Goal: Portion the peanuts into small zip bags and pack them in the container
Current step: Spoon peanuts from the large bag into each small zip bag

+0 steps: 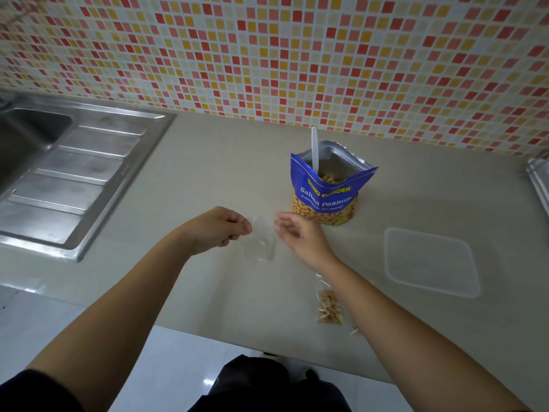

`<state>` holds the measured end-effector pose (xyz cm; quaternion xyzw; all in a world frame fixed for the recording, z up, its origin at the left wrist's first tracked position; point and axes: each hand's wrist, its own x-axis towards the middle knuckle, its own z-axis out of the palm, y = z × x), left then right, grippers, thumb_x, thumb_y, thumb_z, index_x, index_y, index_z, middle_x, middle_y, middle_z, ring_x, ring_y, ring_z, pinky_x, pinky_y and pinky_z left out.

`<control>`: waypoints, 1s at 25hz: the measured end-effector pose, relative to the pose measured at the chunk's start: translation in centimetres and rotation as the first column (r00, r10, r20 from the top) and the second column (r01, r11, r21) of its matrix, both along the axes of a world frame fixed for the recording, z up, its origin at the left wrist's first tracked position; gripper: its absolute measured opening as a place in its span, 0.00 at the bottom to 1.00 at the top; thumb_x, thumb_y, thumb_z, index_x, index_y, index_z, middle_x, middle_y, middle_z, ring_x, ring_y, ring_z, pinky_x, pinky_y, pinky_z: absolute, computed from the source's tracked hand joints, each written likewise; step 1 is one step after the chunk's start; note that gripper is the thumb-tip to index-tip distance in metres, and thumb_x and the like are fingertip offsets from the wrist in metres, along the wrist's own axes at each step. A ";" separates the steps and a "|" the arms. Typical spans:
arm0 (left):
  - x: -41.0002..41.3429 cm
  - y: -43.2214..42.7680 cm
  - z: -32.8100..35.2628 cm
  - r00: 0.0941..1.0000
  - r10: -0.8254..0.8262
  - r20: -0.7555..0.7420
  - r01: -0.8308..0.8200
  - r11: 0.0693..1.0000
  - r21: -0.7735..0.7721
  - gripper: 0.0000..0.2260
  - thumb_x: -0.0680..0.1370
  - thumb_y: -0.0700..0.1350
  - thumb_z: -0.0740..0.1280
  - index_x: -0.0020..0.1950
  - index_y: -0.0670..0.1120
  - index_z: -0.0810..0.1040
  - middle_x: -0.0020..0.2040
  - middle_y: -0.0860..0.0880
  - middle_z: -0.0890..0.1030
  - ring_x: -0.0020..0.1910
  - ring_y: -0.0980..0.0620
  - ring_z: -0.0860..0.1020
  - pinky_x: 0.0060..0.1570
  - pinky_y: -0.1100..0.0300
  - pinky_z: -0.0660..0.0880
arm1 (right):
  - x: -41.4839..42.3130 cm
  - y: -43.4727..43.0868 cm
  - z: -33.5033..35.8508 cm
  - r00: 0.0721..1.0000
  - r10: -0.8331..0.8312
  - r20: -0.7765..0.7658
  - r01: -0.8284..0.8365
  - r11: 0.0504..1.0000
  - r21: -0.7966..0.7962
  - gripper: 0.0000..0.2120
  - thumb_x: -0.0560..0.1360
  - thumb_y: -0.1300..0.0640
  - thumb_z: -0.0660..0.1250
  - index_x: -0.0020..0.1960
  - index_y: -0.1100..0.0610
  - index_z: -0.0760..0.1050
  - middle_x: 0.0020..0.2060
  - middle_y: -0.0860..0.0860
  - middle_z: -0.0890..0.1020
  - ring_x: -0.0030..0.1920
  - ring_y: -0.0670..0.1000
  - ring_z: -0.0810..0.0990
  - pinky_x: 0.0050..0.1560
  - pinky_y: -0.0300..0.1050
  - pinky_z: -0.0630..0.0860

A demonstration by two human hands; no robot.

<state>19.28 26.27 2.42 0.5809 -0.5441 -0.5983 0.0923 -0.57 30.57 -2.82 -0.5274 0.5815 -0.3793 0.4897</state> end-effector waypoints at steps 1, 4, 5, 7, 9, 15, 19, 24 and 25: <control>-0.1 -0.1 0.5 1.000 -0.012 0.005 0.012 1.000 0.009 0.04 0.76 0.40 0.66 0.42 0.43 0.80 0.33 0.49 0.71 0.31 0.54 0.65 0.30 0.65 0.62 | -0.1 -0.1 0.3 1.000 0.023 -0.004 -0.023 1.000 -0.009 0.11 0.74 0.60 0.67 0.56 0.56 0.78 0.45 0.51 0.82 0.46 0.47 0.80 0.53 0.41 0.75; 0.0 -0.5 2.1 0.998 -0.057 0.010 0.057 0.998 0.036 0.05 0.76 0.40 0.66 0.41 0.44 0.80 0.33 0.49 0.70 0.30 0.55 0.65 0.29 0.65 0.62 | -0.4 -0.1 2.0 0.997 0.055 -0.045 -0.057 0.998 -0.034 0.06 0.74 0.62 0.67 0.49 0.54 0.79 0.38 0.49 0.81 0.39 0.45 0.78 0.45 0.38 0.74; -0.1 -0.6 2.8 0.997 -0.079 -0.002 0.079 0.996 0.039 0.05 0.76 0.39 0.66 0.41 0.44 0.80 0.32 0.50 0.71 0.30 0.55 0.65 0.30 0.65 0.61 | -0.6 -0.1 2.6 0.995 0.056 -0.078 -0.059 0.997 -0.049 0.07 0.74 0.62 0.66 0.46 0.52 0.79 0.37 0.49 0.81 0.38 0.46 0.77 0.44 0.39 0.73; -0.6 -0.6 4.7 0.992 -0.126 -0.012 0.126 0.992 -0.004 0.07 0.76 0.40 0.66 0.40 0.46 0.80 0.30 0.53 0.73 0.31 0.56 0.67 0.32 0.64 0.62 | -1.2 0.0 4.6 0.991 0.047 -0.122 -0.055 0.997 -0.060 0.09 0.74 0.61 0.65 0.41 0.48 0.77 0.35 0.47 0.80 0.36 0.46 0.77 0.43 0.44 0.74; -1.9 -0.6 7.2 0.986 -0.161 0.044 0.165 0.976 -0.143 0.06 0.77 0.41 0.65 0.42 0.48 0.79 0.32 0.57 0.75 0.34 0.57 0.69 0.34 0.67 0.66 | -2.0 0.2 7.2 0.995 0.025 -0.093 -0.029 0.999 -0.041 0.08 0.73 0.60 0.65 0.39 0.48 0.76 0.34 0.47 0.81 0.36 0.47 0.79 0.46 0.49 0.77; -7.5 -0.1 10.4 0.987 0.043 0.158 0.133 0.348 -0.928 0.06 0.73 0.41 0.70 0.49 0.46 0.79 0.44 0.54 0.74 0.38 0.59 0.72 0.38 0.76 0.67 | -6.5 0.4 14.8 0.944 -0.204 0.261 0.195 0.979 0.059 0.02 0.72 0.61 0.69 0.41 0.59 0.79 0.30 0.50 0.82 0.33 0.44 0.80 0.36 0.36 0.78; -10.8 0.4 10.5 0.981 -0.192 0.019 0.100 0.420 -0.902 0.12 0.71 0.54 0.71 0.46 0.47 0.80 0.39 0.57 0.79 0.40 0.61 0.77 0.38 0.74 0.69 | -9.0 -0.1 16.8 0.879 -0.341 0.333 0.334 0.939 0.078 0.03 0.71 0.60 0.71 0.42 0.59 0.77 0.29 0.48 0.82 0.31 0.42 0.81 0.33 0.34 0.77; -13.2 0.4 10.4 0.980 -0.184 -0.071 0.042 0.549 -0.835 0.15 0.69 0.55 0.72 0.46 0.46 0.81 0.38 0.57 0.82 0.39 0.61 0.79 0.39 0.73 0.73 | -9.3 -0.2 17.3 0.876 -0.367 0.312 0.362 0.929 0.077 0.07 0.71 0.61 0.70 0.38 0.56 0.73 0.32 0.53 0.82 0.32 0.45 0.81 0.34 0.37 0.78; -13.3 0.3 10.4 0.980 -0.179 -0.085 0.033 0.570 -0.821 0.11 0.70 0.52 0.73 0.46 0.46 0.81 0.38 0.57 0.82 0.39 0.60 0.80 0.39 0.72 0.73 | -9.3 -0.3 17.3 0.882 -0.362 0.301 0.357 0.931 0.074 0.07 0.71 0.61 0.71 0.38 0.56 0.72 0.33 0.53 0.82 0.33 0.45 0.82 0.34 0.37 0.78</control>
